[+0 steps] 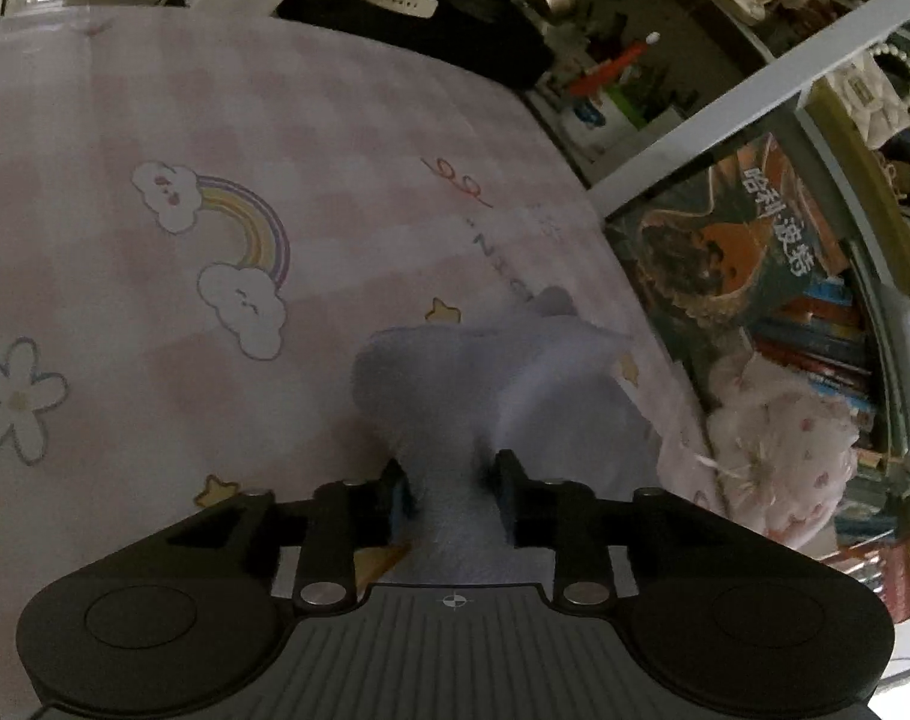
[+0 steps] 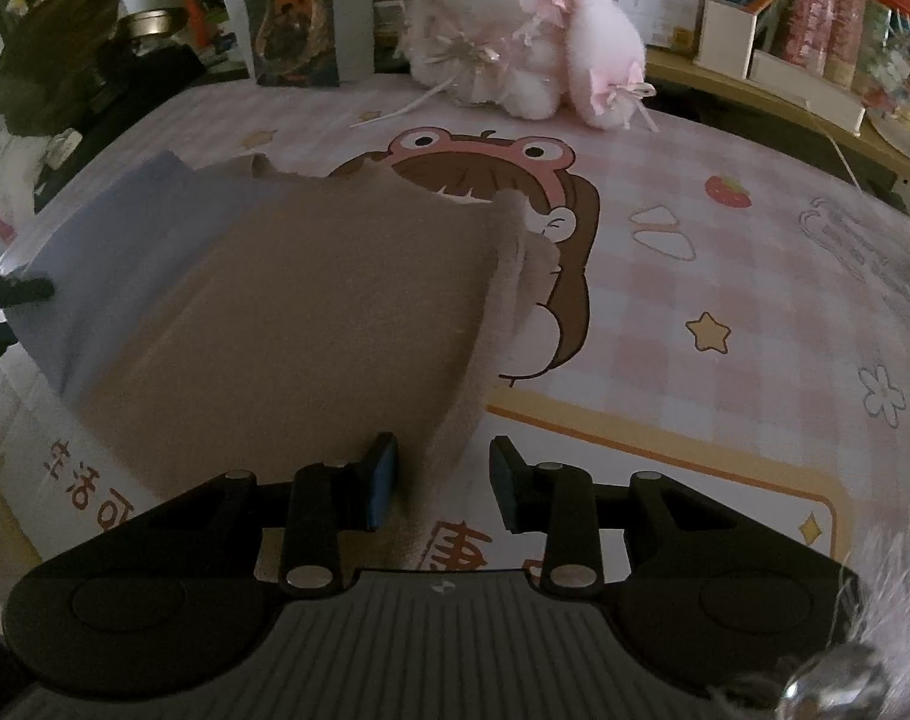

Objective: Fold clothes
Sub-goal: 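Grasp the lavender hem with the left tool while the right tool grasps the beige hem, then lift the hem end with both tools and fold it over toward the collar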

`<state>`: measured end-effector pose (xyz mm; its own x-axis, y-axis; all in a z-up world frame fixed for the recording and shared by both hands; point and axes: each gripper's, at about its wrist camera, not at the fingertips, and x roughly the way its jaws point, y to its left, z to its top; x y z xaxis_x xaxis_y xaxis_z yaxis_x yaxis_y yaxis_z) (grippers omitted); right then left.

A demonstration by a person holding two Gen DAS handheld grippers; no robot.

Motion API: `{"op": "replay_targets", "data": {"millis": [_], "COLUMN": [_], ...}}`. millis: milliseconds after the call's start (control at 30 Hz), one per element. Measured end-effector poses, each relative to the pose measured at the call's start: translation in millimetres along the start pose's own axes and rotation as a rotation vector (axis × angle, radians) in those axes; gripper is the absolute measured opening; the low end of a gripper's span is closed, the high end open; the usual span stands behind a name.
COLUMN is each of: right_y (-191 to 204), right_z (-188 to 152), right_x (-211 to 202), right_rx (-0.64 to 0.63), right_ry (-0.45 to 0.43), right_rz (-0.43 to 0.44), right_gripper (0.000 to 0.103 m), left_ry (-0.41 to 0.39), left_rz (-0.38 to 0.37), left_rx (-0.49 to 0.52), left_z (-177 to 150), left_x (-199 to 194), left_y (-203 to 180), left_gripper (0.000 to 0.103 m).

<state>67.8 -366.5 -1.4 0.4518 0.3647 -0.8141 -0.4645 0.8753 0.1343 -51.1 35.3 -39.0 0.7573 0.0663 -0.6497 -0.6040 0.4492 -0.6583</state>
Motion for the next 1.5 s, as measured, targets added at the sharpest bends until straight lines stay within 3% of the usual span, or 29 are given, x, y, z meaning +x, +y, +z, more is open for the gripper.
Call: {"op": "replay_targets", "data": {"millis": [133,233,267,333,667,967,1133,1500], "right_y": [-3,-4,-5,-4,25,25,25,19], "right_z": [-1,-2,-2,-2,-1,-2,-3,-6], "right_x": [0,0,0,0,7,10,9,9], "right_rx": [0.014,0.021,0.025,0.03,-0.044,-0.028,-0.04,-0.035], "right_ry": [-0.004,-0.006,-0.006,-0.007,0.003,-0.004,-0.008,-0.02], "right_rz": [0.018,0.027,0.028,0.029,0.144,0.162,0.161,0.192], "right_gripper": [0.032,0.032,0.032,0.032,0.032,0.032,0.032,0.032], "left_ry": [-0.014,-0.024,-0.019,-0.008,-0.066,-0.105,-0.132,-0.177], "left_rz": [-0.023,-0.037,-0.042,-0.054,0.012,0.004,-0.053,-0.145], "left_rx": [-0.057,-0.094,-0.106,-0.13,-0.05,0.137,0.245,0.645], "left_z": [-1,-2,0,2,21,20,12,-48], "left_x": [4,6,5,3,-20,-35,-47,-76], "left_y": [6,11,14,21,35,-8,-50,-149], "left_gripper": [0.033,0.025,0.016,0.011,0.01,0.008,0.007,0.007]}}
